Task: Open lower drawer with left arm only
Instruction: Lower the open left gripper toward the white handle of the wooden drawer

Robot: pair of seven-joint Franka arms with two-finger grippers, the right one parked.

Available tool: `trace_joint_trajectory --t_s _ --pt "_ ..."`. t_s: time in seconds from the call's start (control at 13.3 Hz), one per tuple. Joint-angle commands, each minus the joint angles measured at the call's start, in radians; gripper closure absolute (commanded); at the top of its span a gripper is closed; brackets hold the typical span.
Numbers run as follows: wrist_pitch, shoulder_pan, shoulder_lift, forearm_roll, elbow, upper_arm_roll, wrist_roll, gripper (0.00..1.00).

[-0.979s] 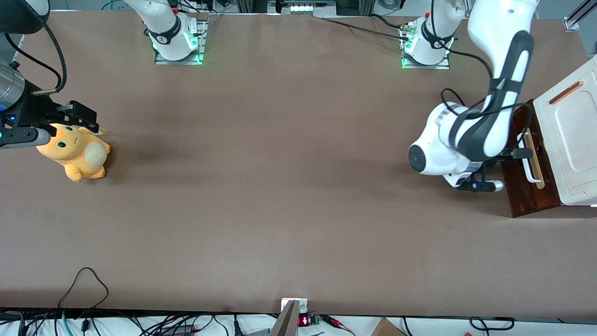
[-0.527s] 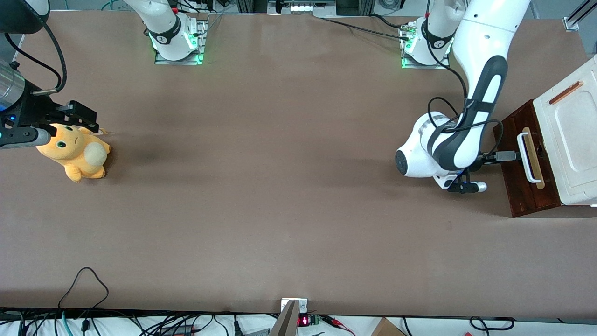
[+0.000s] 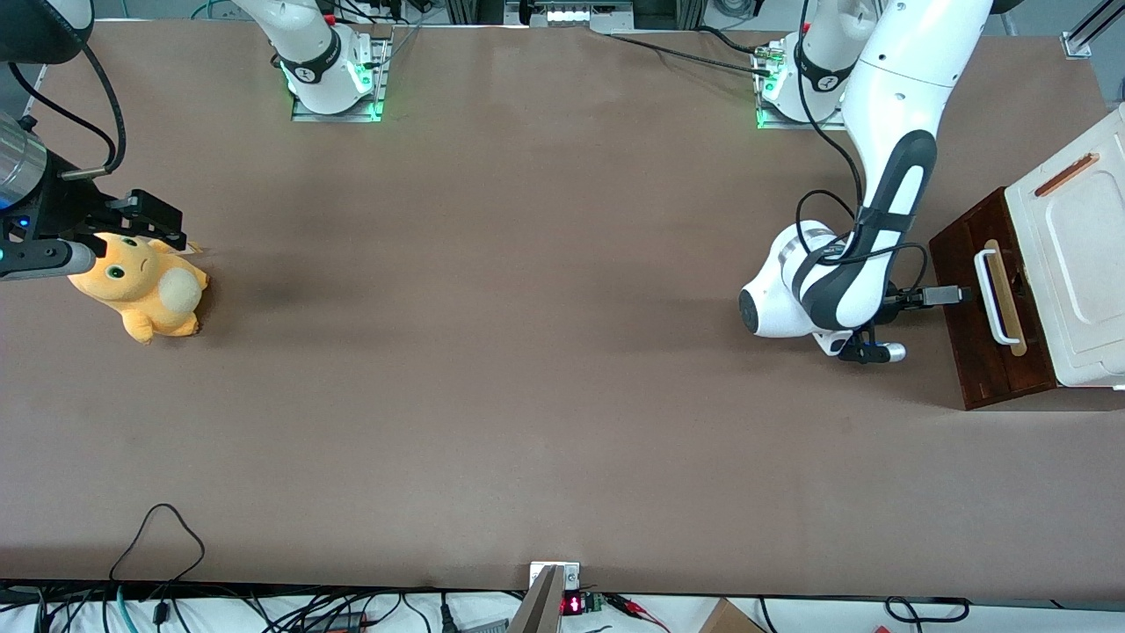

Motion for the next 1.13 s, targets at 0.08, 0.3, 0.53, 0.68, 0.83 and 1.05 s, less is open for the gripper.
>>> trace_joint_trajectory --t_s 0.08,0.3,0.53,0.68,0.83,1.05 --pt "-0.01 -0.008 0.042 0.041 -0.006 0.008 0.007 0.0" --pt "-0.005 -0.008 0.042 0.041 -0.007 0.008 0.061 0.0" --pt "-0.004 -0.001 0.042 0.043 -0.008 0.01 0.058 0.0" --pt "-0.004 0.003 0.046 0.043 -0.008 0.011 0.057 0.0" --pt "-0.014 0.003 0.066 0.061 -0.013 0.011 0.049 0.0" --pt "-0.014 0.008 0.077 0.087 -0.023 0.02 0.04 0.0"
